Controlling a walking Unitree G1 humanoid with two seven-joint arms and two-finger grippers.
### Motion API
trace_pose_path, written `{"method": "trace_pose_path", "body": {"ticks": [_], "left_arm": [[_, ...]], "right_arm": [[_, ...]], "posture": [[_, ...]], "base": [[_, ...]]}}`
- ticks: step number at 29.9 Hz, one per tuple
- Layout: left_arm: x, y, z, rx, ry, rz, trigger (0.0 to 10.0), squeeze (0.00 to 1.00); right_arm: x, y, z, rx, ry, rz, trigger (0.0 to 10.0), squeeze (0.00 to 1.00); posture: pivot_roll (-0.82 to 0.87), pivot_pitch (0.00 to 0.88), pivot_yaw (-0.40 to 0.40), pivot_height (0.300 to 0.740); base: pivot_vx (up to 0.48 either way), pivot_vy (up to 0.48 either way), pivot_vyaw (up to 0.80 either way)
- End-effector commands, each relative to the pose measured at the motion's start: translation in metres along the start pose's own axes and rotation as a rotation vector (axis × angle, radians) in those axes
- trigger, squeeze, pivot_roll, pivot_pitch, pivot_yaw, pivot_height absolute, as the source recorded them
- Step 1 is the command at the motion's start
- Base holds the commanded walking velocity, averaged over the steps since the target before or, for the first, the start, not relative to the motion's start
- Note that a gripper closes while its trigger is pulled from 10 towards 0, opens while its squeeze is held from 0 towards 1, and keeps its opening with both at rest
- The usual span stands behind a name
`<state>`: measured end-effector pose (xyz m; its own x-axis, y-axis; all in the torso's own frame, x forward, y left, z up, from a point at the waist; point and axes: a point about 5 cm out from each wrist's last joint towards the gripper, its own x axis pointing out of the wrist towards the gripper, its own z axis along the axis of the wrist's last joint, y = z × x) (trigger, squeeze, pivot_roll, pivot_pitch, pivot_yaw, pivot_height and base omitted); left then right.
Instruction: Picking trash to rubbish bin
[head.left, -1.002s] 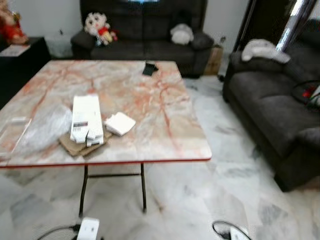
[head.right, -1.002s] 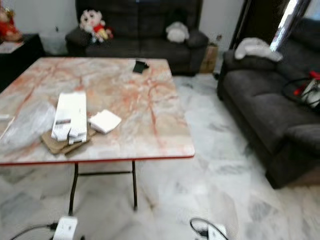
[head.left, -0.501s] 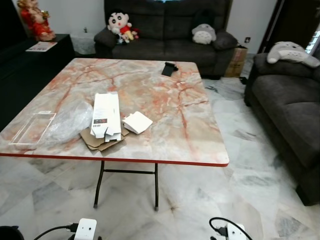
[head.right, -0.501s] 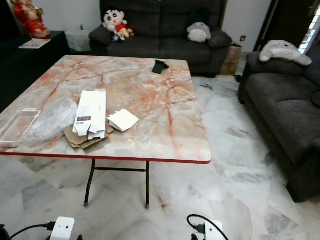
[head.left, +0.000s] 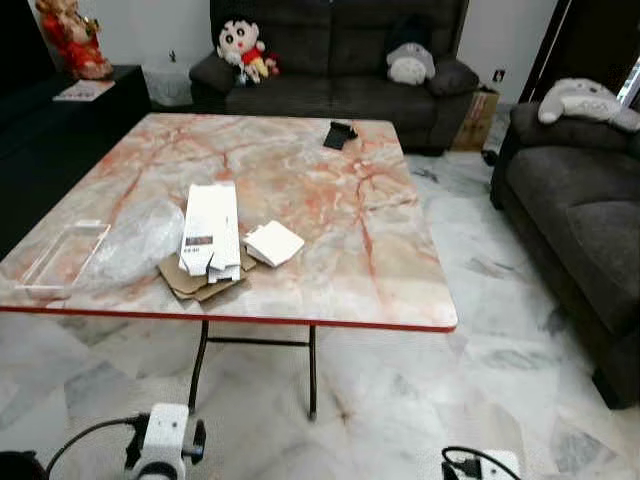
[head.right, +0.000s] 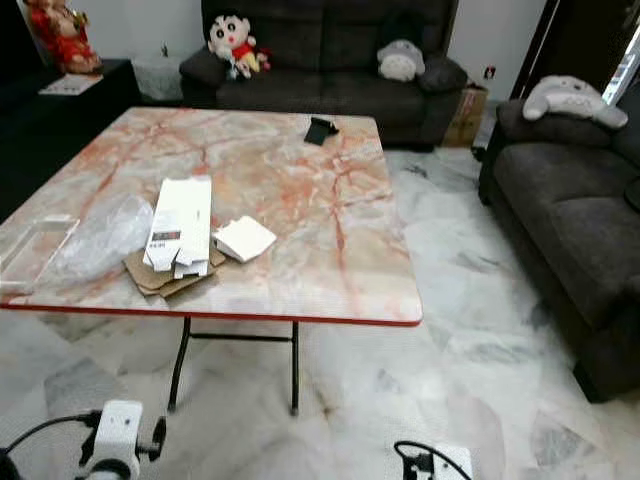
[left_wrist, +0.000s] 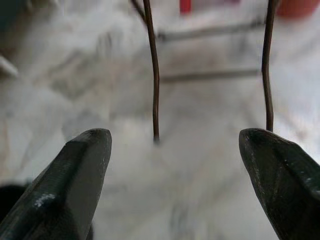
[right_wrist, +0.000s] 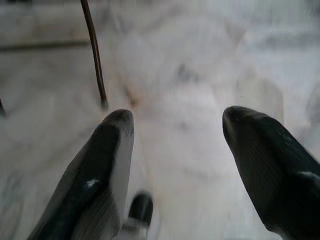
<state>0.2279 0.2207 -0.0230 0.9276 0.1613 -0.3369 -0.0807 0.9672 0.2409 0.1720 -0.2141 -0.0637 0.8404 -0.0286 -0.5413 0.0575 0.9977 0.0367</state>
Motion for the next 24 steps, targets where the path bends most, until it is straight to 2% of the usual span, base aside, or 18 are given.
{"method": "trace_pose_path", "body": {"ticks": [1, 4, 5, 9, 17, 19, 24], "left_arm": [[0.003, 0.0, 0.015, -0.016, -0.083, -0.016, 10.0, 0.0], [0.004, -0.001, 0.023, -0.025, -0.125, -0.023, 10.0, 0.0], [0.005, -0.005, 0.039, -0.002, -0.201, -0.054, 10.0, 0.0], [0.001, -0.011, 0.065, -0.002, -0.311, -0.084, 10.0, 0.0], [-0.004, -0.019, 0.088, -0.015, -0.389, -0.106, 10.0, 0.0], [-0.006, -0.021, 0.101, -0.014, -0.426, -0.107, 10.0, 0.0], [-0.001, -0.029, 0.12, -0.03, -0.459, -0.128, 10.0, 0.0]], "right_arm": [[0.001, 0.0, 0.014, -0.028, -0.093, 0.002, 10.0, 0.0], [-0.001, 0.0, 0.018, -0.027, -0.129, -0.002, 10.0, 0.0], [-0.003, 0.0, 0.026, -0.021, -0.188, -0.006, 10.0, 0.0], [-0.01, 0.001, 0.042, -0.019, -0.283, -0.016, 10.0, 0.0], [-0.01, 0.005, 0.07, -0.004, -0.381, -0.031, 10.0, 0.0], [-0.009, 0.01, 0.091, -0.002, -0.443, -0.021, 10.0, 0.0], [0.0, 0.019, 0.115, 0.002, -0.482, 0.007, 10.0, 0.0]], "posture": [[0.15, 0.031, -0.029, 0.74], [0.15, 0.031, -0.029, 0.74], [0.14, 0.029, -0.022, 0.74], [0.13, 0.028, -0.015, 0.74], [0.13, 0.011, -0.014, 0.74], [0.13, 0.007, -0.015, 0.74], [0.13, 0.0, -0.015, 0.74]], "base": [[0.0, 0.0, 0.0], [0.0, 0.0, 0.0], [0.0, 0.0, 0.0], [0.0, 0.0, 0.0], [0.0, 0.0, 0.0], [0.0, 0.0, 0.0], [0.0, 0.0, 0.0]]}}
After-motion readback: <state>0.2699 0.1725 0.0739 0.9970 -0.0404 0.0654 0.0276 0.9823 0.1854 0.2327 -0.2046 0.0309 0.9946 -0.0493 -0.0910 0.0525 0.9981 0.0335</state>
